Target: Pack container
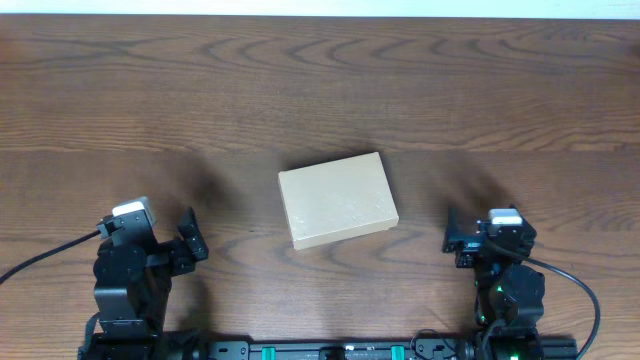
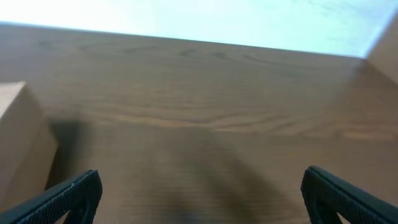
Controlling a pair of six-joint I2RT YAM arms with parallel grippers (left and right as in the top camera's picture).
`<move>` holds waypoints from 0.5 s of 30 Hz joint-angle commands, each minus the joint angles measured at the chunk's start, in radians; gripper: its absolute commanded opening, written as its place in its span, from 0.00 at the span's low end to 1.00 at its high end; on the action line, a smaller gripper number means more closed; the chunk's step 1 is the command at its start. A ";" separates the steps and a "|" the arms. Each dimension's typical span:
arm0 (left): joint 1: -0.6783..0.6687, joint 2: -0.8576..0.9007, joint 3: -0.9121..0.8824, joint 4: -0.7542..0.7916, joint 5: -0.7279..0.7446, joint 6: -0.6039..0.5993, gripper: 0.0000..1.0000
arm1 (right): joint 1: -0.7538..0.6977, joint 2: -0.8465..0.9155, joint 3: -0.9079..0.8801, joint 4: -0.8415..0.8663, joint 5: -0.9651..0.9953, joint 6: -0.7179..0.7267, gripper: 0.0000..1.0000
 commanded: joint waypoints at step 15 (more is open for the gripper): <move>0.001 -0.005 -0.003 -0.002 -0.018 0.008 0.95 | -0.008 -0.010 -0.006 0.005 0.095 0.106 0.99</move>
